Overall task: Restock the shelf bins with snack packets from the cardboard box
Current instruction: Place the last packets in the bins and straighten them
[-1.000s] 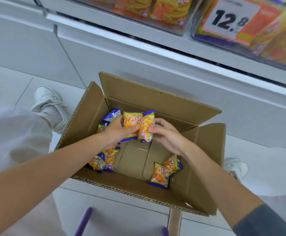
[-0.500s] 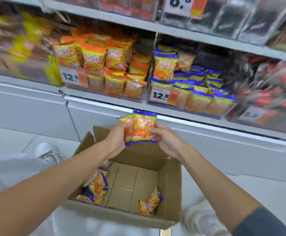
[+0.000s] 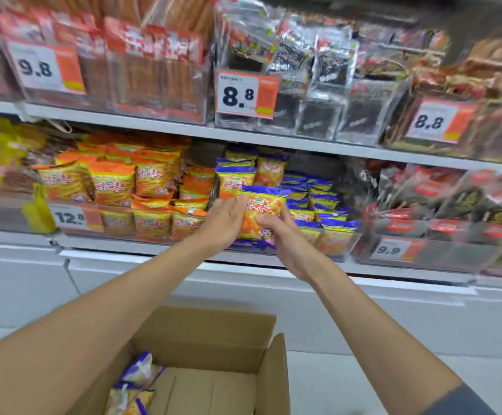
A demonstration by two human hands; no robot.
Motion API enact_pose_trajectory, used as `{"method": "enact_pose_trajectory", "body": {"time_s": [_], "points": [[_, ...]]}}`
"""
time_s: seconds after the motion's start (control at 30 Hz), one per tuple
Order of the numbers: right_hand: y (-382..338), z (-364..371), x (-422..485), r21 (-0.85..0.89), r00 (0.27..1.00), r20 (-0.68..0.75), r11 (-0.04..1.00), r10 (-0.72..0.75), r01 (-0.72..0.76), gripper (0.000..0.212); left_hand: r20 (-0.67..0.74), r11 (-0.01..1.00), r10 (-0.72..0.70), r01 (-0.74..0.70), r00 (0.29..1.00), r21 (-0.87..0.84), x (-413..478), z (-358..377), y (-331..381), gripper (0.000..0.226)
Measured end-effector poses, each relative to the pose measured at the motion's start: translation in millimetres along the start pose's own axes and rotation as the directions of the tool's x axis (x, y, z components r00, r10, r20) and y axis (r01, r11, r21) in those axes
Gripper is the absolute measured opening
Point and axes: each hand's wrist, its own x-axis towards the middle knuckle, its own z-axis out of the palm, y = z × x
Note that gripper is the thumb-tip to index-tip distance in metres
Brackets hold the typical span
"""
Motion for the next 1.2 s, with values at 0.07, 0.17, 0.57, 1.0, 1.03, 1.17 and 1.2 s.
{"method": "enact_pose_trajectory", "body": {"time_s": [0.07,0.17,0.57,1.0,1.03,1.17,1.2], "points": [[-7.3,-9.8,15.5,0.026,0.999,-0.021,0.999,-0.029,0.030,0.099,-0.019,0.986,0.086,-0.082,0.996,0.148,21.6,-0.6,3.6,0.063],[-15.3,-25.0,41.3,-0.001,0.982,-0.167,0.996,-0.091,0.092,0.093,-0.002,0.941,0.156,-0.148,0.988,0.303,47.2,2.1,7.2,0.051],[-26.8,-61.1,122.4,-0.398,0.950,-0.284,0.917,-0.129,0.006,0.083,-0.112,0.713,0.369,-0.204,0.923,0.671,76.5,-20.4,-50.8,0.087],[-10.7,-63.6,118.0,-0.790,0.869,-0.143,0.584,-0.473,0.188,0.052,-0.079,0.836,0.339,-0.261,0.938,0.483,87.3,-20.9,-52.8,0.091],[-12.3,-64.9,118.5,-0.806,0.879,-0.127,0.564,-0.459,0.178,0.051,-0.078,0.843,0.333,-0.259,0.940,0.471,86.9,-21.0,-53.6,0.091],[-15.7,-66.8,116.2,-0.830,0.870,-0.120,0.529,-0.479,0.177,0.050,-0.078,0.864,0.317,-0.254,0.945,0.435,84.6,-20.9,-54.6,0.090],[-15.0,-65.3,115.3,-0.831,0.871,-0.124,0.530,-0.476,0.171,0.051,-0.079,0.865,0.315,-0.252,0.946,0.435,84.4,-21.0,-54.2,0.089]]}}
